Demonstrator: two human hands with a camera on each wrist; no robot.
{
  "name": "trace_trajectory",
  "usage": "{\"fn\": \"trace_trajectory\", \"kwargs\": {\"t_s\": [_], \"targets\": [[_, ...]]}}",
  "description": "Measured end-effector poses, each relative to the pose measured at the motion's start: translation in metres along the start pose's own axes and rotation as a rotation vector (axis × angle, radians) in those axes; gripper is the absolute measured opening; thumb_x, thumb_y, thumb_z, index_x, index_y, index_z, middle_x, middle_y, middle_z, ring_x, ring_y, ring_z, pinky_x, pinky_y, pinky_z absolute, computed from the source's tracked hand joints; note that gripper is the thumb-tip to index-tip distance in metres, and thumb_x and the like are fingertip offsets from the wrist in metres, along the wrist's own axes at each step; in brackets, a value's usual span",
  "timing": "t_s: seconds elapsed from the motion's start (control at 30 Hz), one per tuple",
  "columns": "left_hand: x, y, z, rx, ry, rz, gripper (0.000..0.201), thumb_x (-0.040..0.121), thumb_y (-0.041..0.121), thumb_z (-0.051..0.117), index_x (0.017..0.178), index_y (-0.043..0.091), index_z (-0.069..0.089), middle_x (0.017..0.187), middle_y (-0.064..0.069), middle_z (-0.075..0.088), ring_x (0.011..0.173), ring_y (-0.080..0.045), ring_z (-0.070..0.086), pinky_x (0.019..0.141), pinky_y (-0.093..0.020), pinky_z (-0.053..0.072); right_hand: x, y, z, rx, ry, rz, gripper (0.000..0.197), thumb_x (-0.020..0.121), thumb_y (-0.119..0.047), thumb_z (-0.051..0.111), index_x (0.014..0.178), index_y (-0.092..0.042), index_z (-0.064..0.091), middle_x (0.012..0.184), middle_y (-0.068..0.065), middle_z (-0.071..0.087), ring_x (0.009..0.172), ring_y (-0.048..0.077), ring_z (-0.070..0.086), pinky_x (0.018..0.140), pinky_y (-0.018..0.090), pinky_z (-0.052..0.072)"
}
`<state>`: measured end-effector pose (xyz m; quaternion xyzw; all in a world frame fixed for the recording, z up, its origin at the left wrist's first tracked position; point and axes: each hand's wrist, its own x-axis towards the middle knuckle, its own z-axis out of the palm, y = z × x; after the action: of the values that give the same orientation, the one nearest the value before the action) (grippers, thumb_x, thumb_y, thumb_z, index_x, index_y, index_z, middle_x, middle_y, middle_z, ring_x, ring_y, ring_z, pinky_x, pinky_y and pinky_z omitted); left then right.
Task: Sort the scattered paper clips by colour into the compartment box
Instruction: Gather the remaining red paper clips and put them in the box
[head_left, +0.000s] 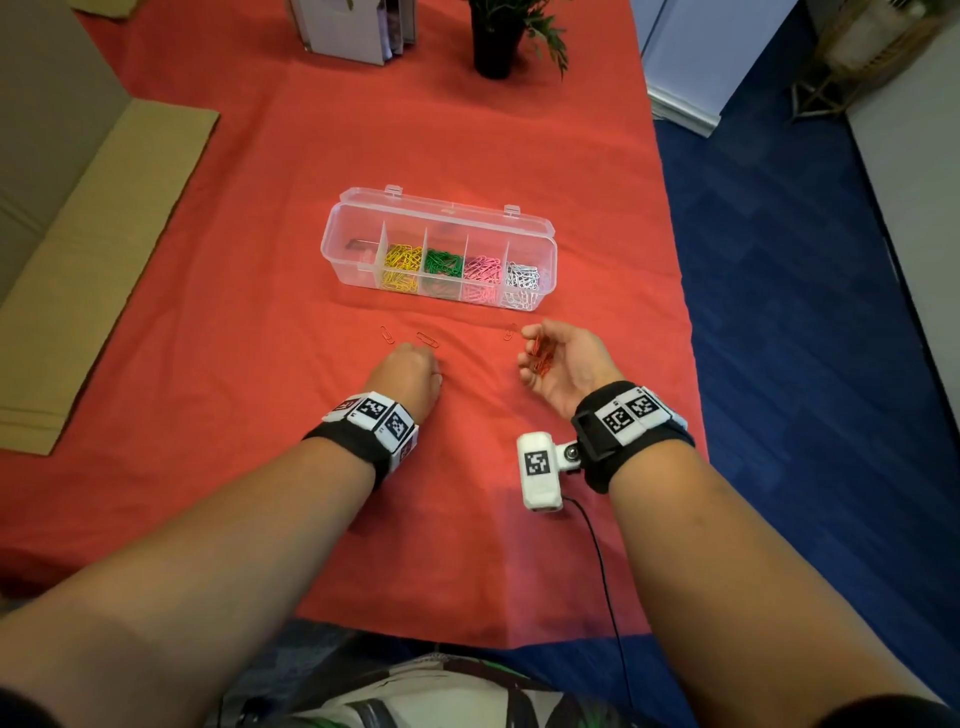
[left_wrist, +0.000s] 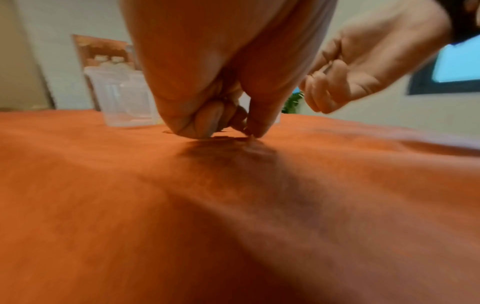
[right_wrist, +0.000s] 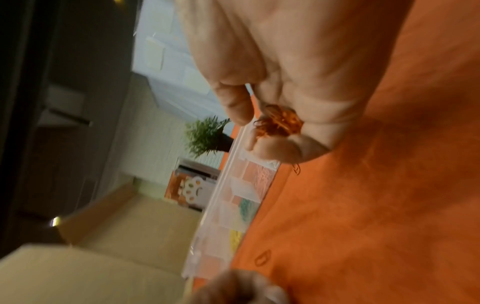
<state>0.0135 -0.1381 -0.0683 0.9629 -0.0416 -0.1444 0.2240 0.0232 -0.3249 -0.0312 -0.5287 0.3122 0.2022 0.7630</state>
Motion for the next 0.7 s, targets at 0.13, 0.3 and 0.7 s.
{"fn": "trace_trajectory", "kwargs": {"t_s": [0.13, 0.3, 0.7], "targets": [[0.001, 0.004, -0.016, -0.435, -0.048, -0.250, 0.019, 0.085, 0.018, 0.048, 0.084, 0.003, 0.059, 0.081, -0.017, 0.055, 0.073, -0.028, 0.052, 0.071, -0.038, 0.044, 0.016, -0.004, 0.013, -0.460, 0.220, -0.035, 0.023, 0.090, -0.015, 0.043, 0.069, -0.015, 0.052, 0.065, 0.004, 0.043, 0.051, 0.017, 0.040, 0.042, 0.023, 0.035], [-0.006, -0.007, -0.044, -1.501, -0.147, -0.586, 0.014, 0.068, 0.011, 0.034, 0.063, 0.013, 0.047, 0.059, -0.004, 0.048, 0.049, -0.015, 0.038, 0.048, -0.019, 0.033, 0.033, -0.004, 0.025, -0.994, 0.306, -0.186, 0.035, 0.095, -0.008, 0.035, 0.120, 0.003, 0.056, 0.126, 0.022, 0.056, 0.119, 0.036, 0.052, 0.095, 0.037, 0.042], [0.020, -0.043, -0.045, -1.133, 0.026, -0.550, 0.023, 0.092, 0.025, 0.049, 0.070, 0.021, 0.054, 0.059, 0.003, 0.039, 0.049, -0.010, 0.033, 0.039, -0.013, 0.030, 0.049, -0.004, 0.035, -1.273, 0.337, -0.171, 0.035, 0.095, -0.010, 0.035, 0.116, 0.007, 0.058, 0.126, 0.024, 0.056, 0.118, 0.037, 0.052, 0.095, 0.038, 0.040]]}}
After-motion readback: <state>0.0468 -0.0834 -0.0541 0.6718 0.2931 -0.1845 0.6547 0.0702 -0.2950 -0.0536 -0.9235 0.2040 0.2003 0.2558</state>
